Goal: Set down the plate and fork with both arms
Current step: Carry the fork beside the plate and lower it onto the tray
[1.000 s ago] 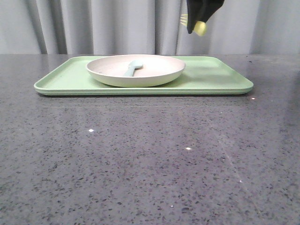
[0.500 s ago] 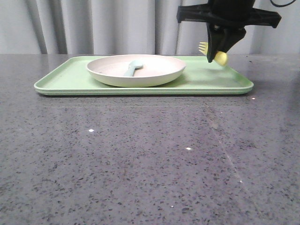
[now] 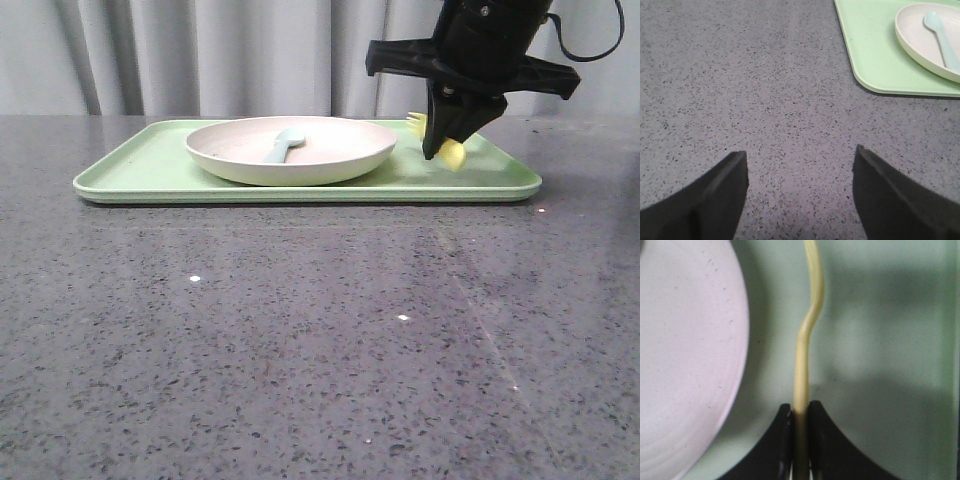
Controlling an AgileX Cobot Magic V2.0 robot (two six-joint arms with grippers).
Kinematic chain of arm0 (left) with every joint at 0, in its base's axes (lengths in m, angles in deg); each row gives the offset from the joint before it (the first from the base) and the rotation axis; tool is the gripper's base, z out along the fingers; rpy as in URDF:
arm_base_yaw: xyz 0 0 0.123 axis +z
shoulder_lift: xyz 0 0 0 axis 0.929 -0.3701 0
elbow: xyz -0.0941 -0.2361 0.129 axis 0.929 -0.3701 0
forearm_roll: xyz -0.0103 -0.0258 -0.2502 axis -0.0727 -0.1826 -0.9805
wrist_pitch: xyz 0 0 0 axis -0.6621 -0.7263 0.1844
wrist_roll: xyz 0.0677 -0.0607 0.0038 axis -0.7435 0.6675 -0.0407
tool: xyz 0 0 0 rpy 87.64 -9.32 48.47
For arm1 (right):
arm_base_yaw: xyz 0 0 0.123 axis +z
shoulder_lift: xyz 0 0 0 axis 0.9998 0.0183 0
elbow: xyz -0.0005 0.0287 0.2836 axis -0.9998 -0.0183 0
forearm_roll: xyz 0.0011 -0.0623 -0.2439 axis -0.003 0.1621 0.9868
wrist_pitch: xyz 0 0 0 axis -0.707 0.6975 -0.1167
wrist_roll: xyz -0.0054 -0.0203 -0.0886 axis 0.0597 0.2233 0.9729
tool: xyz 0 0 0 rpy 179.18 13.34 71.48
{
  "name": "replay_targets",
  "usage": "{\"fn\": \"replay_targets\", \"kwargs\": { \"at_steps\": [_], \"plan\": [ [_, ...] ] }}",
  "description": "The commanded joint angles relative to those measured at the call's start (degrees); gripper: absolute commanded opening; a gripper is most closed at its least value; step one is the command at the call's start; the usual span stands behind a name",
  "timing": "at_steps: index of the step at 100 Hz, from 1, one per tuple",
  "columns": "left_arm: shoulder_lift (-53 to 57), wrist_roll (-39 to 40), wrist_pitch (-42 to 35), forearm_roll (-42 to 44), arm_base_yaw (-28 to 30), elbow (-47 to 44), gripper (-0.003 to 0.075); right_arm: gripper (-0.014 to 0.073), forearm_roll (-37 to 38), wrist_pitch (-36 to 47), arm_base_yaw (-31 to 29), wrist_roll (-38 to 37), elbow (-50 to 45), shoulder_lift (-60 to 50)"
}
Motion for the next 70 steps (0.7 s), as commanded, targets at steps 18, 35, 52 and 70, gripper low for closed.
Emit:
{"fn": "replay_targets", "kwargs": {
  "at_steps": [18, 35, 52, 70],
  "plan": [
    [-0.15, 0.61, -3.72, -0.36, 0.13, 1.59, 0.0441, -0.009, 0.08, 3.15, -0.29, 0.74, 1.32, -3.02],
    [-0.15, 0.61, -3.72, -0.36, 0.13, 1.59, 0.0441, -0.009, 0.06, 3.33, -0.4, 0.74, 1.03, -3.02],
    [-0.15, 0.61, -3.72, -0.36, 0.13, 1.59, 0.0441, -0.009, 0.06, 4.99, -0.4, 0.74, -1.49, -2.97],
    [-0.15, 0.61, -3.72, -0.36, 0.13, 1.59, 0.0441, -0.009, 0.06, 6.53, -0.4, 0.74, -3.29, -2.97]
  ]
}}
